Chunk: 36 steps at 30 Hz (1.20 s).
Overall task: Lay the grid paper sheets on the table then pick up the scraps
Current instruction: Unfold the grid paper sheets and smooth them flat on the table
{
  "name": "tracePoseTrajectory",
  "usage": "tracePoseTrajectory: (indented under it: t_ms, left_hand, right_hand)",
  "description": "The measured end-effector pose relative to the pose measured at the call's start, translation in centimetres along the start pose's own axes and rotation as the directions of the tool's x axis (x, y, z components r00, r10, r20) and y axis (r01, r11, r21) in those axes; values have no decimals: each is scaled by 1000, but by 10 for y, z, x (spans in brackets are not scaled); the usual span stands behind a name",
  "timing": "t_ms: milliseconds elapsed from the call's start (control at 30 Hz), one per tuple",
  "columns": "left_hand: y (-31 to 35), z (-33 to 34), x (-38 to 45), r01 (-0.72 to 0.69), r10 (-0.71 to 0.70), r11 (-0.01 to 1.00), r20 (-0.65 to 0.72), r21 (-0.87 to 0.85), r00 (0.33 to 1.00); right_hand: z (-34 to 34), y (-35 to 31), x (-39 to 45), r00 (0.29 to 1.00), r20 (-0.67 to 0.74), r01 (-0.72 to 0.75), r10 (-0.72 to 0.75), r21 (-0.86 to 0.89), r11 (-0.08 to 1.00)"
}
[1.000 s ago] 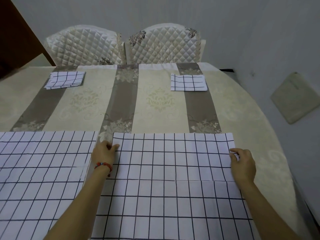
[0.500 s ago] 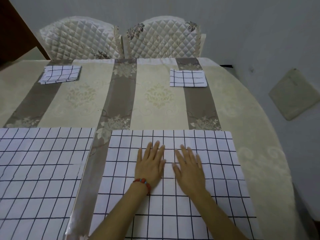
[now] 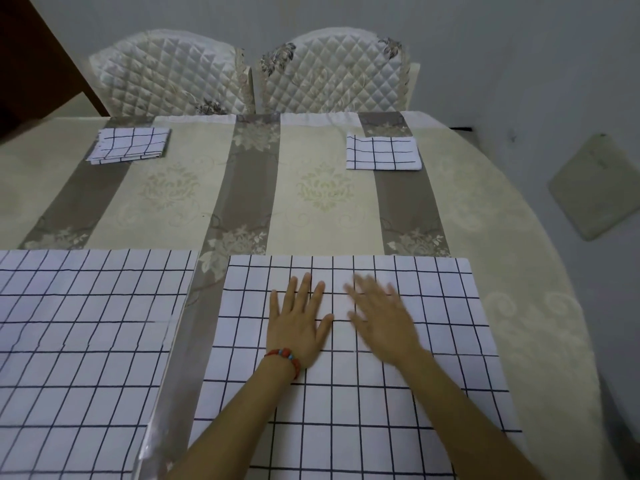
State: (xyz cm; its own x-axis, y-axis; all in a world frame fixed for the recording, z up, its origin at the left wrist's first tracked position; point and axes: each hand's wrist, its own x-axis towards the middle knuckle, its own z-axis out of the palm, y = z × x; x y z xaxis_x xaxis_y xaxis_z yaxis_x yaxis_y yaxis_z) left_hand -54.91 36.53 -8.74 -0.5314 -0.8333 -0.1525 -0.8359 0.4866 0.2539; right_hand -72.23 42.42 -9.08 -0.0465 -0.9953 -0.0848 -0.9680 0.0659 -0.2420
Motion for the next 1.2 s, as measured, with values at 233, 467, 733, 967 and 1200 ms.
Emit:
tracePoseTrajectory:
  t_ms: [233, 467, 733, 967, 1200]
  left_hand:
    - [0, -1, -1, -3, 3, 1000, -3, 24, 1000]
    - [-2, 1, -1, 4, -4, 1000, 5, 12, 1000]
    - [10, -1, -4, 295, -295, 955, 0, -26, 955]
    - [35, 24, -69, -127, 124, 986, 34, 112, 992]
    - [-27, 7, -79, 231, -232, 973, -26, -15, 972]
  right_hand:
    - [-13, 20, -20, 794, -210, -560, 570, 112, 821]
    - [18, -24, -81, 887, -118, -439, 446, 84, 895]
    - [10, 15, -121, 802, -151, -572, 578, 81, 816]
    - [8, 14, -122, 805, -124, -572, 581, 102, 814]
    - [6, 17, -121, 816, -127, -548, 564, 141, 825]
